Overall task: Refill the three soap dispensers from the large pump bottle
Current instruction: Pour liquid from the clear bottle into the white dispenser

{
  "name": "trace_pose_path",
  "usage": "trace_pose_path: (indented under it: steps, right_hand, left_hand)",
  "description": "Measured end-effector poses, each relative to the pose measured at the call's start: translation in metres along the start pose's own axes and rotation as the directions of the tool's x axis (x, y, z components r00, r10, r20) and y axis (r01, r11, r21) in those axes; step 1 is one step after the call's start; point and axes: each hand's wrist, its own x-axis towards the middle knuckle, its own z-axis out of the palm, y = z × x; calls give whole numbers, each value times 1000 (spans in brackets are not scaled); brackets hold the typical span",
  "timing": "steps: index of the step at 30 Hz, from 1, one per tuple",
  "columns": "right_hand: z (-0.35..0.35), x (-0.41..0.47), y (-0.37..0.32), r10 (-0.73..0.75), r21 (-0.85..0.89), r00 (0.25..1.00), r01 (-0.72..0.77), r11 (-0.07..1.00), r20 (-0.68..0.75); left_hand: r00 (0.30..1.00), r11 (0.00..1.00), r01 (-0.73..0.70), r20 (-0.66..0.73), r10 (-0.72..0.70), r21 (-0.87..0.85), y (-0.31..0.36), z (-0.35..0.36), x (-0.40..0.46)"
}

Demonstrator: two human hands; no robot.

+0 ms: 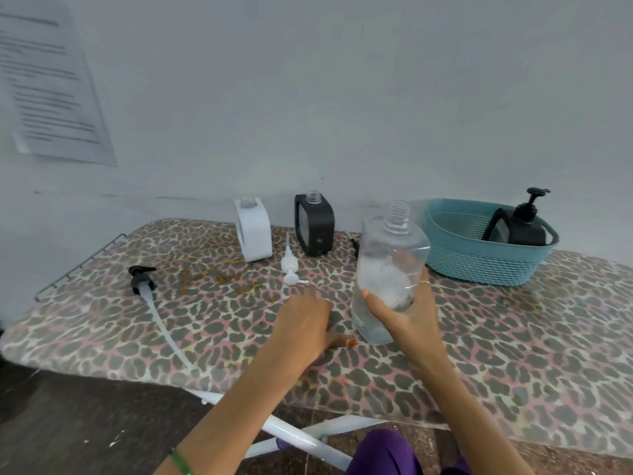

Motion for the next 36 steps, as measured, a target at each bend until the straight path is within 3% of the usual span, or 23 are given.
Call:
trace_pose_path:
  steps: [3, 5, 7, 8, 10, 11, 13, 16, 20, 22, 26, 32, 36]
  right_hand:
    - [1, -3, 1, -28, -7, 1000, 28, 1000, 9]
    - [2, -6, 0, -30, -4, 1000, 30, 1000, 7]
    - [2, -6, 2, -37, -6, 999, 37, 999, 14]
    - [1, -6, 3, -39, -6, 999, 39, 999, 23]
    - [0, -6, 6, -30, -10, 999, 30, 999, 39]
    - [0, -6, 7, -27, -9, 999, 27, 1000, 44]
    - [-1, -5, 9, -31, -10, 998, 32, 999, 50]
    - [-1, -5, 9, -28, -12, 998, 28, 1000, 49]
    - [-1, -5, 8, -23, -30, 999, 25, 999, 44]
    - [-1, -6, 7, -29, -35, 999, 31, 999, 43]
    - [-1, -6, 5, -26, -45, 999, 27, 999, 39]
    - [-1, -5, 9, -13, -30, 999, 14, 999, 39]
    - [1, -4, 7, 29, -5, 999, -29, 1000, 46]
  left_hand:
    - [1000, 974, 14, -20, -19, -224, -16, -2, -3]
    - [997, 893, 54, -29, -75, -447, -26, -11, 0]
    - [962, 817, 48, -194, -193, -575, -36, -22, 8]
    - [907, 774, 35, -305, -290, -632, -41, -26, 13]
    - [730, 701, 1, -479, -488, -713, -52, -36, 25]
    - [643, 695, -3, -534, -549, -719, -58, -39, 33]
    - [555, 699, 30, -569, -606, -715, -69, -45, 51]
    - [555, 662, 109, -507, -660, -742, -79, -50, 78]
    - [623, 539, 226, -304, -720, -812, -87, -41, 105]
    - [623, 451, 218, -232, -747, -866, -90, -35, 112]
    - [568, 365, 87, -254, -783, -927, -94, -30, 112]
    - [530, 447, -134, -445, -722, -884, -90, -54, 55]
    - [649, 540, -229, -541, -535, -810, -81, -55, -2]
